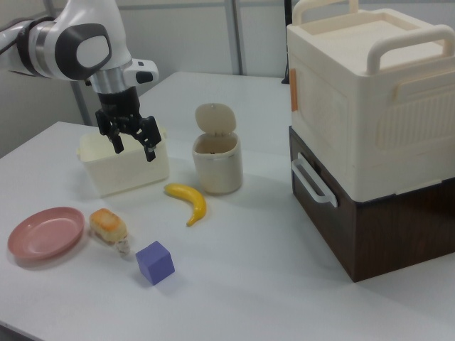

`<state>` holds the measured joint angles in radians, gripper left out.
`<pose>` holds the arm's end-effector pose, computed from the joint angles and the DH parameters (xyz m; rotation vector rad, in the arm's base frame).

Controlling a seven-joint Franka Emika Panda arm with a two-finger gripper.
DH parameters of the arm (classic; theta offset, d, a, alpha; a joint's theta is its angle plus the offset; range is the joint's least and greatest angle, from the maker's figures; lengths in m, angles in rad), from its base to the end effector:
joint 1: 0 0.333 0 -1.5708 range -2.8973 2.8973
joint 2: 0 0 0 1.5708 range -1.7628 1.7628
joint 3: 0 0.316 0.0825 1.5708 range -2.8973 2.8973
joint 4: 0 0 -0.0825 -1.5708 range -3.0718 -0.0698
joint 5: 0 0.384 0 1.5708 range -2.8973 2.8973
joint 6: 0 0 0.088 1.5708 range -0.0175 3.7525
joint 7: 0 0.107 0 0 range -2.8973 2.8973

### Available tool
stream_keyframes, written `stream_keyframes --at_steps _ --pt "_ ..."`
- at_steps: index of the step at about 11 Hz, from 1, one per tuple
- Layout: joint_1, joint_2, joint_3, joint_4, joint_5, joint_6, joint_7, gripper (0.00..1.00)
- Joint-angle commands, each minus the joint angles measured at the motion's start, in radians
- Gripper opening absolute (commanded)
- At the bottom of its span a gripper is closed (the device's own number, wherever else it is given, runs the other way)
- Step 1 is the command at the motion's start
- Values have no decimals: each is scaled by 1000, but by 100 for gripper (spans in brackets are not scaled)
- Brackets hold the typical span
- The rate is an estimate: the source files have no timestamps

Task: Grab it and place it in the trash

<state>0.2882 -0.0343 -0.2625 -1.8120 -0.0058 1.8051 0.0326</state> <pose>0.5554 0.0120 0.5483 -3.1373 0.0088 -0.0410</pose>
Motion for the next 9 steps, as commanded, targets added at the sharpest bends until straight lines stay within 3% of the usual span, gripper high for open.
stream_keyframes --at_steps 1,4,9 --pt "19 -48 -12 -79 12 36 -14 100" --pt "22 -102 -12 -192 18 142 -7 100" --pt "11 -139 -12 -243 18 164 -23 100"
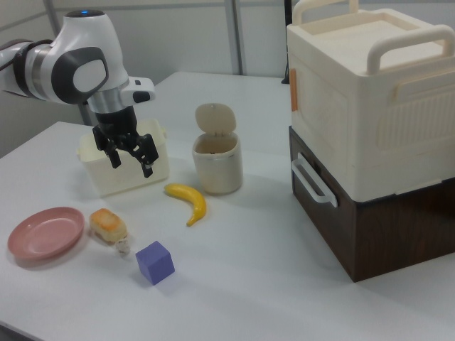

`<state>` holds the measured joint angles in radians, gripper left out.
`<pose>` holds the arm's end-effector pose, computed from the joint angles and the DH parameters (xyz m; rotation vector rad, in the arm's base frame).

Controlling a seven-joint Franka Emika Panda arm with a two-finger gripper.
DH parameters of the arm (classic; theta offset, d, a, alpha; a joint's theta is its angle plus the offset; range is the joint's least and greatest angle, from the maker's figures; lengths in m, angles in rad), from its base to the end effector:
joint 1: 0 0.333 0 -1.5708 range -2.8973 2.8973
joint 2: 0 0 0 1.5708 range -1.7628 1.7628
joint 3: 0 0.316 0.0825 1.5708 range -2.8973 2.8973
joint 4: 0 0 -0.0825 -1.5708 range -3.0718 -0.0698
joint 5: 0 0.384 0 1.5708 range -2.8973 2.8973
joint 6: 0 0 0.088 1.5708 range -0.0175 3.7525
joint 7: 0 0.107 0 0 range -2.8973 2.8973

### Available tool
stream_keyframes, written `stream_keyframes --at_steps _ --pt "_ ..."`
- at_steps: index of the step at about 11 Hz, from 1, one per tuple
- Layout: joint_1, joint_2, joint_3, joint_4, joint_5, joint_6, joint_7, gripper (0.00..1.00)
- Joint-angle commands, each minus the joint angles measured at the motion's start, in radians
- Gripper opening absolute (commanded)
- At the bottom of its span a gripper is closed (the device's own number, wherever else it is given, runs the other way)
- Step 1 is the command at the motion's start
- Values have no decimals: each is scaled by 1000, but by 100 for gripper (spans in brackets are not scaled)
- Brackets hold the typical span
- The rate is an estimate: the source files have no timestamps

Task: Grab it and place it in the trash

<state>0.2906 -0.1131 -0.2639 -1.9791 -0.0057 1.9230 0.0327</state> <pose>0.5323 0.0092 0.5195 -3.1149 0.0052 -0.0816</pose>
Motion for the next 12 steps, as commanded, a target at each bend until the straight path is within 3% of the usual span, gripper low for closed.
stream_keyframes --at_steps 1,6,8,11,12 --pt "13 -59 -11 -75 18 47 -68 100" --pt "24 -54 -5 -178 0 108 -320 100" --pt "65 -46 -3 -225 -96 110 -460 100" --pt "149 25 -3 -231 -250 110 -476 97" --pt "157 54 -3 -231 -272 108 -482 98"
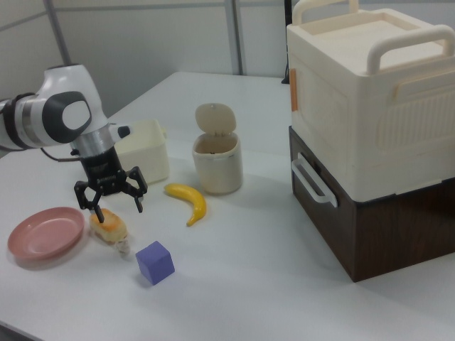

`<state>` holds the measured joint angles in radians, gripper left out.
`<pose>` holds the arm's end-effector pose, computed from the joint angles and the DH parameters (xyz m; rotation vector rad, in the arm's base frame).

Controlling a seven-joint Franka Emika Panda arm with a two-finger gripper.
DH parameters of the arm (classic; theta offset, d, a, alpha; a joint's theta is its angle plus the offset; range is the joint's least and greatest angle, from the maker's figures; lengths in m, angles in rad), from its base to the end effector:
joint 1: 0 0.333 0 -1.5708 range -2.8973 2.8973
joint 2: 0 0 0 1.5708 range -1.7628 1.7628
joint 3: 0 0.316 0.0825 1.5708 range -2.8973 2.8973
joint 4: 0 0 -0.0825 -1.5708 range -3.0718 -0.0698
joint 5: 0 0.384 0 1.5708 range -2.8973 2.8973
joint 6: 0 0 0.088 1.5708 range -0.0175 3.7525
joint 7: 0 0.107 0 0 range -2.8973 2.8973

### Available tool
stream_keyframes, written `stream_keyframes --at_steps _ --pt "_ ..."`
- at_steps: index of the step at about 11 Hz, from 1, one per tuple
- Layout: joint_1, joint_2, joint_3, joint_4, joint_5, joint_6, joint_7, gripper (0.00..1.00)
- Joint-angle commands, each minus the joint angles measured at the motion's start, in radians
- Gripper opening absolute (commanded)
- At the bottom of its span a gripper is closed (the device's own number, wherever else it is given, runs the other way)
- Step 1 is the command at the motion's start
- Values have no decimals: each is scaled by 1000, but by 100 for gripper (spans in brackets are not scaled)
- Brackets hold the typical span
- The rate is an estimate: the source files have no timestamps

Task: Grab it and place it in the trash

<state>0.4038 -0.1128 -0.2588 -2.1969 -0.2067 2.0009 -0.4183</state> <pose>0.4980 0.0583 0.4245 2.8334 0.9715 -0.1583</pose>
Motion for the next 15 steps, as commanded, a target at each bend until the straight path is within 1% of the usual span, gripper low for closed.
stream_keyframes --at_steps 1,2,3,5,7,9,10,13,14,15 --pt "50 86 -8 -9 -86 32 -72 99" --pt "56 117 -8 -3 -95 33 -85 100" --pt "69 133 -8 -1 -108 33 -86 100" --pt "69 156 -8 -1 -131 33 -88 100" --pt "72 176 -2 -1 -132 33 -88 100" --pt "70 226 27 14 -134 33 -82 100" --pt "72 238 29 22 -134 33 -77 100" --pt "70 248 44 31 -134 33 -73 100" --pt "69 249 44 31 -134 35 -74 95" --pt "70 257 44 32 -134 33 -73 94"
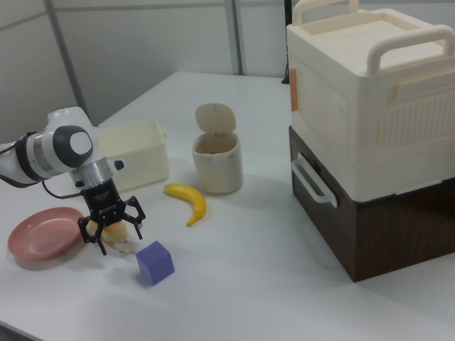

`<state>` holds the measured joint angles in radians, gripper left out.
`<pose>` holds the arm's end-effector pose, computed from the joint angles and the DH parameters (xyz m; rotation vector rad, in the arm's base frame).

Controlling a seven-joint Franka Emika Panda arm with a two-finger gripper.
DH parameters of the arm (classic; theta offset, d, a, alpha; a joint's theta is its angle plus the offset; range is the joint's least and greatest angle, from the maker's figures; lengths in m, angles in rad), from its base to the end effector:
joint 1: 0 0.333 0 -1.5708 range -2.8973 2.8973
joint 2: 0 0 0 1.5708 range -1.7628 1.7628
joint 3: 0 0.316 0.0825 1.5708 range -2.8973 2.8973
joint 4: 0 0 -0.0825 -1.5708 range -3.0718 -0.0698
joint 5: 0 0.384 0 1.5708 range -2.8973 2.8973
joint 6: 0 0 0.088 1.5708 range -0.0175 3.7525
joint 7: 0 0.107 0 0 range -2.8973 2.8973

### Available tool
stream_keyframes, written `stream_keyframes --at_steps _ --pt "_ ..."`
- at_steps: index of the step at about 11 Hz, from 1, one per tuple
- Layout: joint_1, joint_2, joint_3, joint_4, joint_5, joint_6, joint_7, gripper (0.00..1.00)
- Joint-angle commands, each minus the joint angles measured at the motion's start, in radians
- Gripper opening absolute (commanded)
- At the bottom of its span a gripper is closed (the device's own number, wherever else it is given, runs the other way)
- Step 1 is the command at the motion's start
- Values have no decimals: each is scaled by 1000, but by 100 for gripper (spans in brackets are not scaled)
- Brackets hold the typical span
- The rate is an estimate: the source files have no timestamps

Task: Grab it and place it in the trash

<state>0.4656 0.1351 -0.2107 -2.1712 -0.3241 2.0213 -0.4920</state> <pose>0.5086 0.1139 0.3154 2.5431 1.2739 -0.4542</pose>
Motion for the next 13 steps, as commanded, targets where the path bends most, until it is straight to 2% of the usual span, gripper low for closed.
stream_keyframes --at_steps 1,6,9,11,13 --pt "8 12 -4 17 -15 14 4 92" --pt "8 20 -4 25 -13 14 44 84" --pt "7 31 13 28 -15 14 72 70" --pt "8 37 14 27 -16 14 75 52" --pt "8 40 16 28 -36 14 67 23"
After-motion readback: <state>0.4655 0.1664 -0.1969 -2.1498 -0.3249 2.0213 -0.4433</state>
